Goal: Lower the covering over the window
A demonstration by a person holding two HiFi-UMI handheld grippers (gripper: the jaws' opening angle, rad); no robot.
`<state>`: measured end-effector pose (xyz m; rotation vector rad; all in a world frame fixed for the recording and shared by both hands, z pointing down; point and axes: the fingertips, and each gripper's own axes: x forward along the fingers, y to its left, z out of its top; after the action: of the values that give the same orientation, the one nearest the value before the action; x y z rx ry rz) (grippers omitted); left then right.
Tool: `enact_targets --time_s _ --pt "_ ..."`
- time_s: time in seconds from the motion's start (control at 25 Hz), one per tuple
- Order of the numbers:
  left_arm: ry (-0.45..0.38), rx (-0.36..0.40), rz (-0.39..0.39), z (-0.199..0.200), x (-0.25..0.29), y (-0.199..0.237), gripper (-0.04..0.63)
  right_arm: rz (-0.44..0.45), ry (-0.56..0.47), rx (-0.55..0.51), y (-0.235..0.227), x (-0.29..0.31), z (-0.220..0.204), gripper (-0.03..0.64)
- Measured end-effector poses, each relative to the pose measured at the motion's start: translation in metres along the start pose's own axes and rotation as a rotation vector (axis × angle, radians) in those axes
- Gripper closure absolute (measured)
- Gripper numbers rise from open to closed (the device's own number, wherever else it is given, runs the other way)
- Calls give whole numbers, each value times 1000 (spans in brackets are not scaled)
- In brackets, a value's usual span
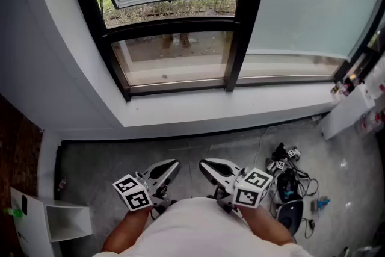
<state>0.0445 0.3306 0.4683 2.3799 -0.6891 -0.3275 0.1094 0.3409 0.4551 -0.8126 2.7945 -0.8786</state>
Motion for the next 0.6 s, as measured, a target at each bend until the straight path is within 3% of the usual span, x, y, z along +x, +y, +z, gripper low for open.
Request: enact_targets --time_s 0.6 --pt "-7 32 7 10 -1 6 578 -19 17 -28 -5 7 4 595"
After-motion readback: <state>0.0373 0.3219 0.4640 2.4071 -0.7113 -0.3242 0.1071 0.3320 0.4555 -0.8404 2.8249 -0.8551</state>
